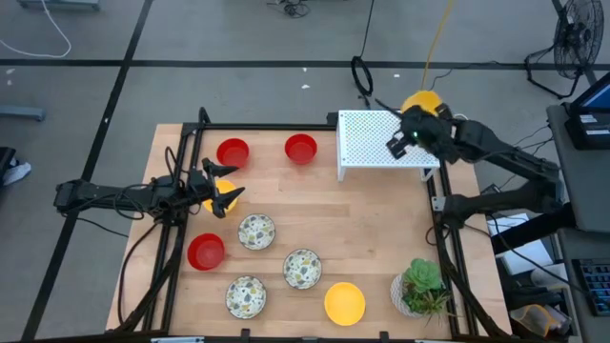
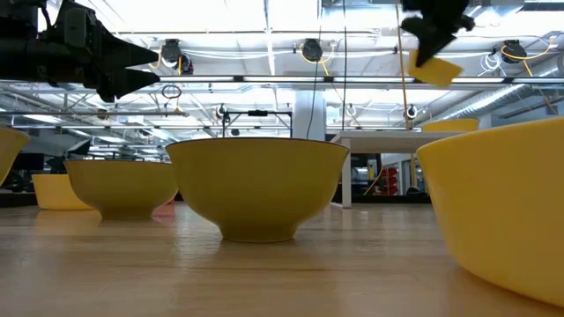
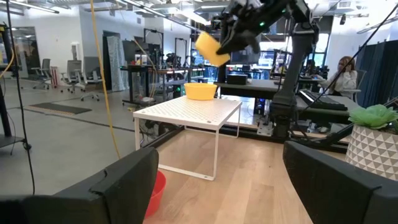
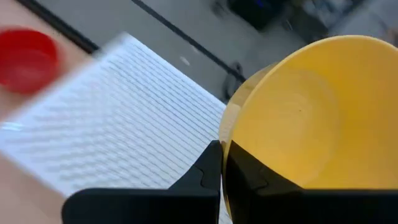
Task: Pick & Place Mini bowls
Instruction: Stack the yellow bowl on top of the yellow bowl on the shelf
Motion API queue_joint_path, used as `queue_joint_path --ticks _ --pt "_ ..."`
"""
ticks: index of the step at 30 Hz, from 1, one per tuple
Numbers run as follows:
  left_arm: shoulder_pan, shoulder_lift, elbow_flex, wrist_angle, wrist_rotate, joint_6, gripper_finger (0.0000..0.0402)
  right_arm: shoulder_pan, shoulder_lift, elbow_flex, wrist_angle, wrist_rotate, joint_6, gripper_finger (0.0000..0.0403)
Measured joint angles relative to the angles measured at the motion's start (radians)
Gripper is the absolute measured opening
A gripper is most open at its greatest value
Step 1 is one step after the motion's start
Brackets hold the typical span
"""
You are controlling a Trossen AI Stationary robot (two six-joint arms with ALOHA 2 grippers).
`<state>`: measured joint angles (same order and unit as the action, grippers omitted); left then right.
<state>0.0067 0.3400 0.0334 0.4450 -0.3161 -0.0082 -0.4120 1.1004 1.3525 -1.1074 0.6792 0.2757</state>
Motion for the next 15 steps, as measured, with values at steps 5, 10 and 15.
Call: queue_joint_path --ticks 5,10,15 --pt "0.0 0.0 0.0 0.0 0.0 0.0 0.0349 -0.156 0.049 -0.001 -0.069 0.0 0.026 0.0" --pt "0.0 0.0 0.0 0.0 0.0 0.0 0.0349 -0.273 0.116 -0.001 -0.072 -0.007 0.007 0.0" --pt "0.0 0.0 0.0 0.0 0.0 0.0 0.0349 -0.344 0.196 -0.001 -0.072 -0.106 -0.039 0.0"
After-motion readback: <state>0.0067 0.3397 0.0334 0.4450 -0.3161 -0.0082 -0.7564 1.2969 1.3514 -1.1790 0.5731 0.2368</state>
